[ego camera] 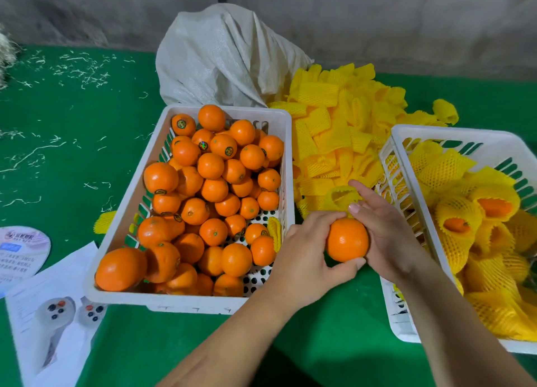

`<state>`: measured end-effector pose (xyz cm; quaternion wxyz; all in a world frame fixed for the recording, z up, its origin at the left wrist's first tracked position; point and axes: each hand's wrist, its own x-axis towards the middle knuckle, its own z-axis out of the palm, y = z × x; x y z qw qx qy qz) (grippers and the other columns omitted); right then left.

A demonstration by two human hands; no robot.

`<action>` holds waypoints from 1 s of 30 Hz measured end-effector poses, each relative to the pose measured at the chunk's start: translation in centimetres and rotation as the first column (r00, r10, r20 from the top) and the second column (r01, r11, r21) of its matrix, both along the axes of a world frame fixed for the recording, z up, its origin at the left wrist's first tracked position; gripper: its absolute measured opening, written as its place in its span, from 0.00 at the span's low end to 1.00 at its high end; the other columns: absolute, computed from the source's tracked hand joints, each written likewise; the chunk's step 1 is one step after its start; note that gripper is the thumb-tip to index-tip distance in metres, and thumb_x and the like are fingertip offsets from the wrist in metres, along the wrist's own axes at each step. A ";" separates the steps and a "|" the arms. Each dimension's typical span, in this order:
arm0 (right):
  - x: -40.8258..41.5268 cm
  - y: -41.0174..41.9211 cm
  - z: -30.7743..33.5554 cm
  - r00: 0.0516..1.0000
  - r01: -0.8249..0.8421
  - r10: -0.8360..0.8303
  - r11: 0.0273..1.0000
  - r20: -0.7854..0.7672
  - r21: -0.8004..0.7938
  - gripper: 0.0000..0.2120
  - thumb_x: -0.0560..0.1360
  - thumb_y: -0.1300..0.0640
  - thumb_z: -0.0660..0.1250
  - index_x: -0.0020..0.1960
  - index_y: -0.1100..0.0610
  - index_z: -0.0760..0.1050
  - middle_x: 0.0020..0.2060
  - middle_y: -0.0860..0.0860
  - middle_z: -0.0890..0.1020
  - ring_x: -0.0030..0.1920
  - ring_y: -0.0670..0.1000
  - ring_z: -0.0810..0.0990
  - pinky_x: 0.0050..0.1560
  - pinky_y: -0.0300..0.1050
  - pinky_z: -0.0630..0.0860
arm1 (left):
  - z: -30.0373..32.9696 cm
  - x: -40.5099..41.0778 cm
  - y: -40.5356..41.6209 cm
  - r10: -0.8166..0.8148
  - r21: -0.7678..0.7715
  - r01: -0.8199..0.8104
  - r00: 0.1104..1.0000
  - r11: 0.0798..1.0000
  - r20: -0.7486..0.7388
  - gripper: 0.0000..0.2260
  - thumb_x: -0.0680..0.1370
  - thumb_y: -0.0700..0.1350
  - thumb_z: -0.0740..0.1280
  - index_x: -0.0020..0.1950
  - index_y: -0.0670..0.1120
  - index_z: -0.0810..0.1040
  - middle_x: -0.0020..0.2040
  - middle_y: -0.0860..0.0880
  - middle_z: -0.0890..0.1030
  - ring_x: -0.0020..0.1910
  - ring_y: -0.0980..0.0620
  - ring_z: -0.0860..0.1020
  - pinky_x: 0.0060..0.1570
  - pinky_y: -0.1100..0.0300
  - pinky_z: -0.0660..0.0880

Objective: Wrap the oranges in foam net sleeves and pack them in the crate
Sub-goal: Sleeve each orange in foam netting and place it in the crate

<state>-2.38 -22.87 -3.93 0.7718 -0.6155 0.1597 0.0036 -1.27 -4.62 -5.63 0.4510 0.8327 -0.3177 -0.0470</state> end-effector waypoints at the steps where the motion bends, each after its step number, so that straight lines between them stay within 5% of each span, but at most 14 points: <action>1: -0.3 0.1 0.3 0.999 -0.027 0.028 0.999 -0.017 0.042 0.23 0.77 0.49 0.72 0.71 0.39 0.75 0.62 0.51 0.84 0.61 0.57 0.84 0.53 0.56 0.83 | 0.2 -0.2 0.0 -0.044 0.006 0.044 0.999 0.999 0.011 0.35 0.76 0.62 0.75 0.78 0.54 0.67 0.72 0.56 0.67 0.67 0.58 0.70 0.66 0.55 0.71; 3: -0.6 0.2 0.6 0.997 -0.035 0.040 0.997 -0.069 0.068 0.20 0.83 0.56 0.63 0.74 0.45 0.74 0.65 0.57 0.82 0.63 0.61 0.82 0.59 0.65 0.80 | 0.5 -0.7 0.0 -0.108 0.012 0.108 0.994 0.994 -0.006 0.35 0.75 0.61 0.77 0.77 0.55 0.67 0.73 0.56 0.61 0.68 0.56 0.70 0.65 0.52 0.75; 7: -0.8 0.8 0.9 0.955 0.191 -0.217 0.971 -0.200 -0.142 0.15 0.82 0.61 0.62 0.64 0.52 0.80 0.64 0.59 0.82 0.60 0.61 0.82 0.60 0.68 0.79 | 0.4 -1.4 0.4 -0.150 -0.132 0.129 0.975 0.983 -0.161 0.32 0.75 0.57 0.79 0.76 0.60 0.68 0.77 0.62 0.51 0.71 0.73 0.60 0.66 0.71 0.69; 10: -1.6 1.7 1.0 0.944 0.292 -0.330 0.832 0.003 -0.472 0.14 0.81 0.63 0.62 0.53 0.47 0.82 0.56 0.52 0.83 0.54 0.58 0.82 0.50 0.56 0.80 | 0.8 -1.8 0.7 -0.199 -0.356 0.055 0.903 0.933 -0.382 0.29 0.74 0.56 0.78 0.72 0.68 0.71 0.78 0.65 0.52 0.75 0.73 0.58 0.69 0.68 0.71; 14: -2.0 2.5 1.2 0.978 0.207 -0.141 0.749 0.155 -0.629 0.15 0.84 0.56 0.63 0.61 0.38 0.81 0.60 0.49 0.79 0.59 0.50 0.80 0.59 0.53 0.78 | 1.3 -1.4 1.2 -0.228 -0.466 -0.056 0.817 0.883 -0.530 0.29 0.70 0.60 0.76 0.71 0.65 0.75 0.82 0.61 0.59 0.73 0.70 0.68 0.70 0.62 0.74; 17: -1.8 2.3 2.0 0.992 0.094 -0.030 0.828 0.123 -0.554 0.21 0.84 0.58 0.66 0.68 0.33 0.76 0.61 0.47 0.79 0.57 0.48 0.82 0.59 0.51 0.79 | 1.0 -0.6 1.2 -0.249 -0.480 -0.118 0.733 0.869 -0.632 0.39 0.69 0.60 0.77 0.78 0.55 0.71 0.81 0.54 0.67 0.75 0.55 0.72 0.76 0.48 0.71; 20: -1.5 1.7 2.8 0.991 0.104 -0.034 0.806 0.131 -0.582 0.26 0.80 0.62 0.71 0.72 0.39 0.73 0.54 0.45 0.81 0.52 0.47 0.83 0.58 0.48 0.79 | 0.7 -0.6 1.2 -0.231 -0.461 -0.126 0.733 0.878 -0.640 0.36 0.71 0.58 0.77 0.77 0.50 0.74 0.71 0.50 0.80 0.69 0.51 0.79 0.71 0.50 0.75; 24: -1.5 1.6 3.8 0.990 0.100 -0.022 0.813 0.141 -0.574 0.21 0.81 0.62 0.70 0.69 0.44 0.77 0.51 0.45 0.81 0.48 0.40 0.82 0.52 0.42 0.77 | 0.7 -1.0 0.9 -0.163 -0.469 -0.191 0.772 0.862 -0.615 0.30 0.71 0.58 0.78 0.71 0.55 0.77 0.63 0.55 0.85 0.61 0.56 0.83 0.59 0.62 0.79; 30: -2.4 1.7 6.7 0.977 0.041 0.080 0.841 0.199 -0.539 0.21 0.80 0.69 0.67 0.63 0.45 0.78 0.48 0.48 0.80 0.42 0.45 0.79 0.46 0.45 0.75 | 0.8 -0.9 0.0 -0.026 -0.479 -0.359 0.778 0.801 -0.628 0.33 0.68 0.60 0.78 0.65 0.73 0.62 0.66 0.52 0.75 0.54 0.62 0.82 0.49 0.66 0.79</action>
